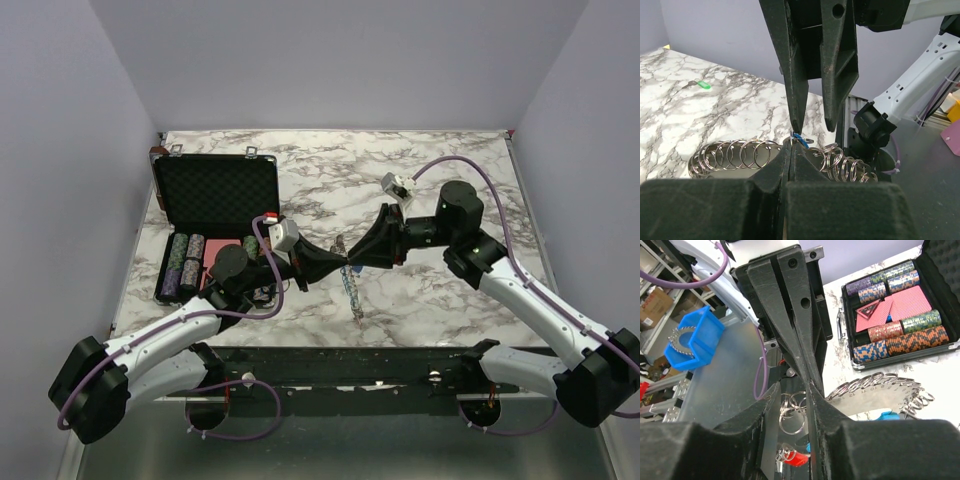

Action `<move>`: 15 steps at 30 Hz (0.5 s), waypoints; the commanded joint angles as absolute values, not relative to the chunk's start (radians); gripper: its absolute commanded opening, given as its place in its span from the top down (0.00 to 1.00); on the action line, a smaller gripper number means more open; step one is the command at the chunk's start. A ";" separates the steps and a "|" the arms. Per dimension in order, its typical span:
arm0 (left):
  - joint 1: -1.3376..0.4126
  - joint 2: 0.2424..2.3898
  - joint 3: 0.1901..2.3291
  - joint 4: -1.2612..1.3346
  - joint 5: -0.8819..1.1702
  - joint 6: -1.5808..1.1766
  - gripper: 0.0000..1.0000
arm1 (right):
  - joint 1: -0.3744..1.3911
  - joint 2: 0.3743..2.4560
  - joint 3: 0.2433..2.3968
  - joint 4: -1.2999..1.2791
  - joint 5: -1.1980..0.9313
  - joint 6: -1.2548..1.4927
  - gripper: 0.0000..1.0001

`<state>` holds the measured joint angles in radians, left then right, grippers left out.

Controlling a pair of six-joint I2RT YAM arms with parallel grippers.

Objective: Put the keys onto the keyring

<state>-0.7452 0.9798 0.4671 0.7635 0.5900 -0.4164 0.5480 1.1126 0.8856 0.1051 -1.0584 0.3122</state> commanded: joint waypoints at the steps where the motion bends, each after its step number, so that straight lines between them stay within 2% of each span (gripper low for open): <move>1: -0.749 0.940 0.489 0.824 0.617 -0.414 1.00 | 0.525 1.109 0.934 0.089 -1.045 0.276 0.66; 15: -0.746 0.926 0.486 0.828 0.604 -0.426 1.00 | 0.512 1.106 0.904 0.072 -1.083 0.227 0.76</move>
<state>-0.7464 0.9489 0.4671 0.7677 0.6018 -0.4168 0.5083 1.1118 0.9142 0.0803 -1.0595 0.2527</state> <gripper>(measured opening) 0.007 0.247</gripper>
